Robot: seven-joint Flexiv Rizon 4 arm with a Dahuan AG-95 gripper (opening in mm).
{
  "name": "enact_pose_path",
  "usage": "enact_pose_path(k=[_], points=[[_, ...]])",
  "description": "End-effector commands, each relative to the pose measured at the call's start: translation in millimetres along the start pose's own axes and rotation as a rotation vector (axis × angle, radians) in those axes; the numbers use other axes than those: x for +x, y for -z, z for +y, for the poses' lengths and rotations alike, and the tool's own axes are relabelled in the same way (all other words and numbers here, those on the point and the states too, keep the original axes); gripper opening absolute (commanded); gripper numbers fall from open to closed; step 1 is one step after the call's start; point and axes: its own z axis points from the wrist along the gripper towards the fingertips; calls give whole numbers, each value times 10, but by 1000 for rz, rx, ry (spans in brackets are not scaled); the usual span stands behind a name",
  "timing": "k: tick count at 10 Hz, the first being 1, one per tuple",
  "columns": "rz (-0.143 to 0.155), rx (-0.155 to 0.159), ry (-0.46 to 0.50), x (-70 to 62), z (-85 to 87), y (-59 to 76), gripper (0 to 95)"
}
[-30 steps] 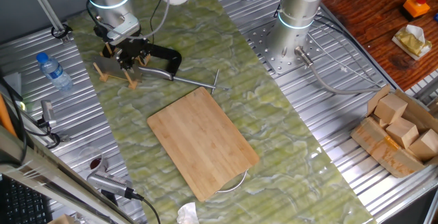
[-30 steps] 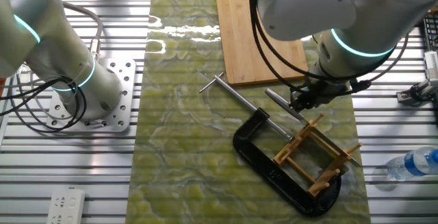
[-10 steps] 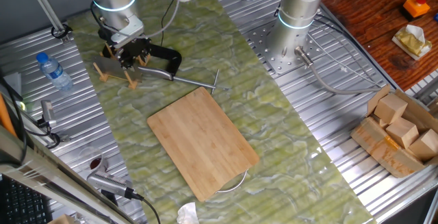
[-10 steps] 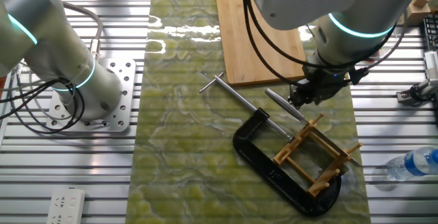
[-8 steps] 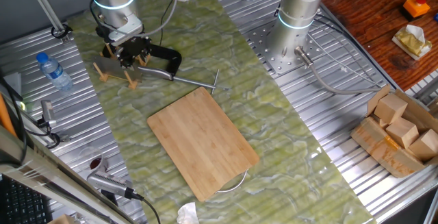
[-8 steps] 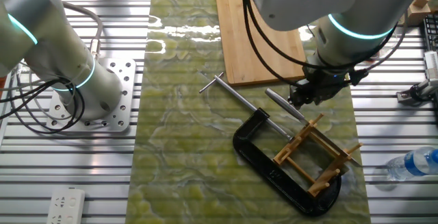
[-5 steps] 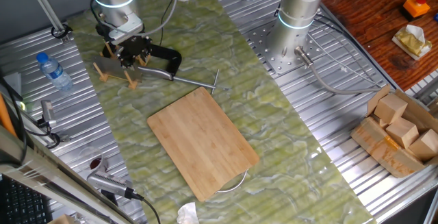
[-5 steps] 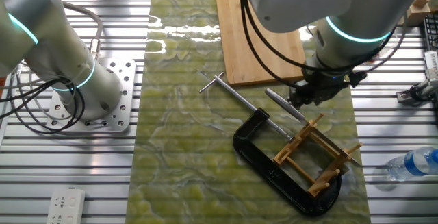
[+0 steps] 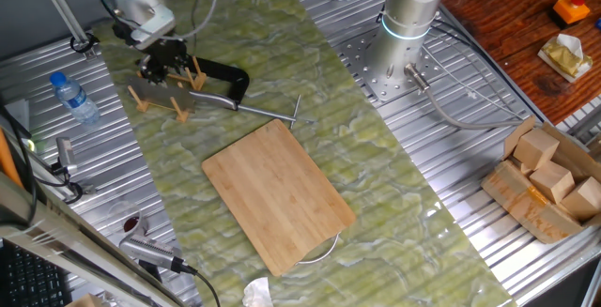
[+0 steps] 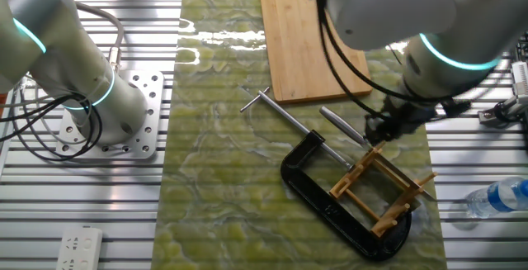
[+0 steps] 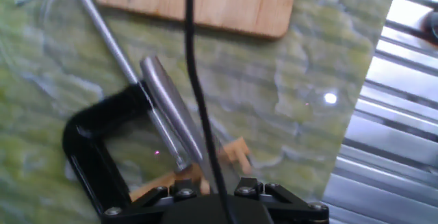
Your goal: Put the knife on the cutting board
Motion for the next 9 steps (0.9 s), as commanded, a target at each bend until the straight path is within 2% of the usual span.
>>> enact_pose_path(k=[1, 4, 9], points=[[-2, 5, 37, 154, -101, -59, 380], [9, 19, 68, 239, -208, -181, 380], [14, 38, 107, 305, -225, -380, 380]])
